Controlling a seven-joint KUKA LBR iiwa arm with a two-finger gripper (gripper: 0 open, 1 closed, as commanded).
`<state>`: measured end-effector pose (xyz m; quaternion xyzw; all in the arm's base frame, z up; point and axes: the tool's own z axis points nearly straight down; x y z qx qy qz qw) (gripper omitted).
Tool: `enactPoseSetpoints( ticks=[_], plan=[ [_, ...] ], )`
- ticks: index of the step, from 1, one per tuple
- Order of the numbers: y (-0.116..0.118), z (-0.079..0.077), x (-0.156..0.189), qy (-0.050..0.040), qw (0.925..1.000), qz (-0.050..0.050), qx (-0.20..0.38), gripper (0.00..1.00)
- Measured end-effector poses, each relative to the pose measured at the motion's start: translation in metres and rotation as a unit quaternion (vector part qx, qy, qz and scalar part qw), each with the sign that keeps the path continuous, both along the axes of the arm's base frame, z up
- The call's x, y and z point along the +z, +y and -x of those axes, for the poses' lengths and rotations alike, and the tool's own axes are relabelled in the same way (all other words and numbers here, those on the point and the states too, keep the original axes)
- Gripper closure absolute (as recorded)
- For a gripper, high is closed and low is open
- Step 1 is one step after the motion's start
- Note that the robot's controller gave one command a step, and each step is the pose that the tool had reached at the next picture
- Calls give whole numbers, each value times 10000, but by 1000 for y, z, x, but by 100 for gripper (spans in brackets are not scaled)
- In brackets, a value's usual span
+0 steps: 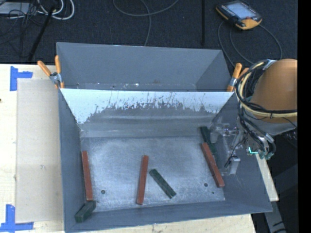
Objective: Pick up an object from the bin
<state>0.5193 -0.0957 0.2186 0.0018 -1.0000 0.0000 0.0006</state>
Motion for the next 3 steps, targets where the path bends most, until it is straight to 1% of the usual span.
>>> enactPoseSetpoints(
  ticks=[1, 2, 3],
  plan=[
    [0, 0, 0, 0, 10000, 0, 3, 0],
    [45, -6, -33, -23, 9999, 9, 165, 0],
    [71, -21, -68, -7, 9942, -14, 1075, 0]
  ],
)
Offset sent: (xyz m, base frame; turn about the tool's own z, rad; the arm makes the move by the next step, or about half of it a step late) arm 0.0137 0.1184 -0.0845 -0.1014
